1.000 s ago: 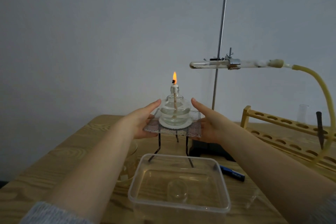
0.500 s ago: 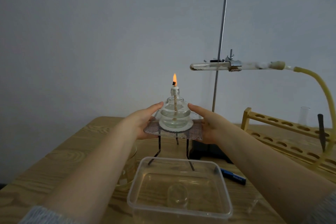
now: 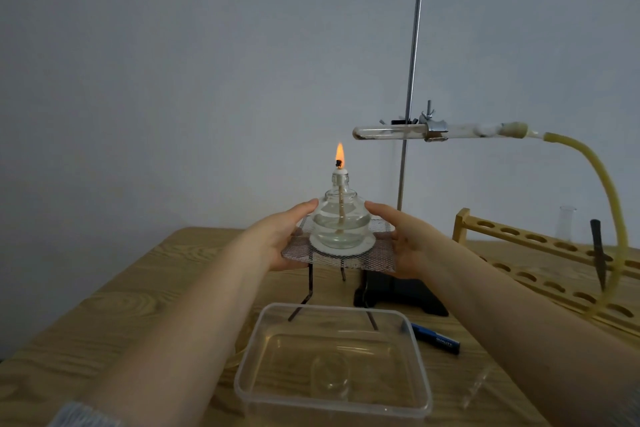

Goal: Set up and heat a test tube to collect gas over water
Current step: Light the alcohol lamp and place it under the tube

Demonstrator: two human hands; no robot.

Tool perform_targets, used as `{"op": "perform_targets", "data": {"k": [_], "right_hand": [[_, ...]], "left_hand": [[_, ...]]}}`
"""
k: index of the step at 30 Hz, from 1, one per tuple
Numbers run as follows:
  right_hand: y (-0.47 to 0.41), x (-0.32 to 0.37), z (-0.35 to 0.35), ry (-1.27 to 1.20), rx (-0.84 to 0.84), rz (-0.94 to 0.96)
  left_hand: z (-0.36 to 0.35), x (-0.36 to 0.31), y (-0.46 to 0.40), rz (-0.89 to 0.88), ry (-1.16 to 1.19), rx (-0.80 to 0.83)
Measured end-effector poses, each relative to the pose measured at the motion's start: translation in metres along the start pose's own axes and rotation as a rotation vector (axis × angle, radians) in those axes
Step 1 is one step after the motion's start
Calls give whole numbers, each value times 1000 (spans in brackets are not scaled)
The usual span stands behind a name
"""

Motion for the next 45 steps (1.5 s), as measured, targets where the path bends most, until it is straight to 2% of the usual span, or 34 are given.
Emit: {"op": "perform_targets", "data": {"k": [15, 27, 45], "right_hand": [[11, -1, 29, -48, -68, -11], [16, -3, 36, -99, -46, -21], [12, -3, 19, -71, -51, -20]], "left_hand": [[-36, 9, 10, -15, 11, 25], [-48, 6, 12, -35, -10, 26], [-33, 2, 21, -43, 5, 18]]}}
Point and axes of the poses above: each hand's wrist, its own y-axis away from the middle knuckle, its own z-axis out of the back of the hand, x = y × z, the point moved 8 cm from there along -y, towards the middle knuckle, and after that the axes turned 11 degrees about y, right-handed, at the moved point
